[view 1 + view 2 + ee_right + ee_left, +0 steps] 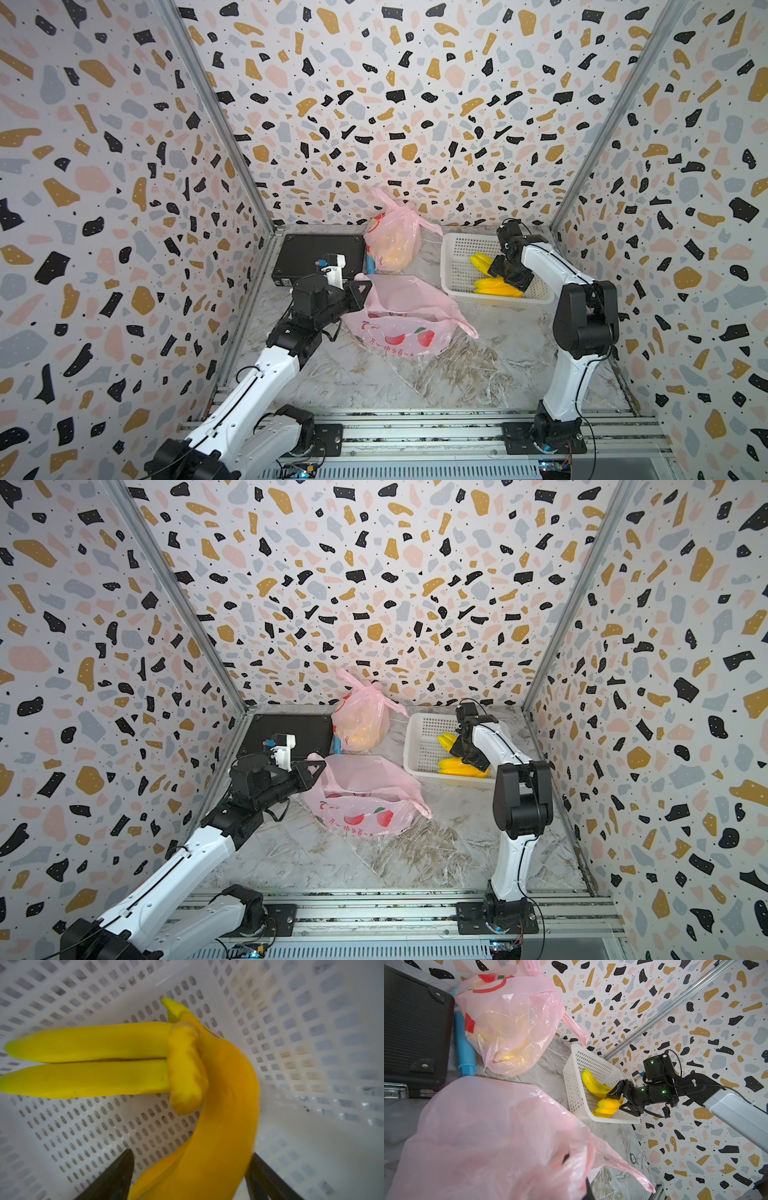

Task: Place the banana into a plastic bag & tie a knot
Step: Pick up the banana from the basket.

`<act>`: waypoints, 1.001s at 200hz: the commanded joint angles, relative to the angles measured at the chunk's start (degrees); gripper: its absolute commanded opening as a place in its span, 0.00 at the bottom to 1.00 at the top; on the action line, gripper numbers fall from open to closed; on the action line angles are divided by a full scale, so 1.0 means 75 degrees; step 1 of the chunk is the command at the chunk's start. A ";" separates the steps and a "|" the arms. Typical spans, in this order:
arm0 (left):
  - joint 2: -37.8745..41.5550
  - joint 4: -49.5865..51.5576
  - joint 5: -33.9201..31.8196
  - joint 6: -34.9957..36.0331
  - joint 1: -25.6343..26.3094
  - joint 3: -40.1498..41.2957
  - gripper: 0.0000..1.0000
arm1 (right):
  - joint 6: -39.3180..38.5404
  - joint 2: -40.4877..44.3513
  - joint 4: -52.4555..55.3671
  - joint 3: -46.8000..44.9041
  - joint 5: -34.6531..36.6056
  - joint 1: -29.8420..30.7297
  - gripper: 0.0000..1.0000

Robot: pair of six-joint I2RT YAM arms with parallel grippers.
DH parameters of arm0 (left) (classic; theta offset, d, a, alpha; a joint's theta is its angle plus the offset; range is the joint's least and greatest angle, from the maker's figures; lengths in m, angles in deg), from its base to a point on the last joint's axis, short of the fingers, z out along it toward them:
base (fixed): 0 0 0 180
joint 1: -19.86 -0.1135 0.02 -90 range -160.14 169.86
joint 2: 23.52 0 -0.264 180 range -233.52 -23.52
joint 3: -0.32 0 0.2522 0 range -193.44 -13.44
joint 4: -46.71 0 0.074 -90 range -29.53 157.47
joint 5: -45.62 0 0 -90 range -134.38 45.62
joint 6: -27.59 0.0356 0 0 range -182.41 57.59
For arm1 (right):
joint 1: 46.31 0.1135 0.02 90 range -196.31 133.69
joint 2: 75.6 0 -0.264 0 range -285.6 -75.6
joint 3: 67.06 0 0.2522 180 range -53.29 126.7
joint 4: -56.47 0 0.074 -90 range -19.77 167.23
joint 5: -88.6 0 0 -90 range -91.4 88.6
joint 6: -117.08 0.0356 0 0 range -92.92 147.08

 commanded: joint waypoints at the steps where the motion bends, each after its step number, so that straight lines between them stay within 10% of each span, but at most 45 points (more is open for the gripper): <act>1: 0.0008 -0.0270 0.0093 0.0106 0.0029 -0.0290 0.00 | 0.0192 0.0137 0.0344 -0.0166 -0.0171 -0.0013 0.85; 83: 0.0032 -0.0245 0.0056 0.0108 0.0029 -0.0290 0.00 | -0.0019 0.0848 0.0035 -0.0352 0.0141 -0.0002 0.28; 200: 0.0262 -0.0024 -0.0021 0.0132 0.0029 -0.0326 0.00 | -0.1537 0.3904 -0.2914 -0.2524 -0.0789 0.0159 0.22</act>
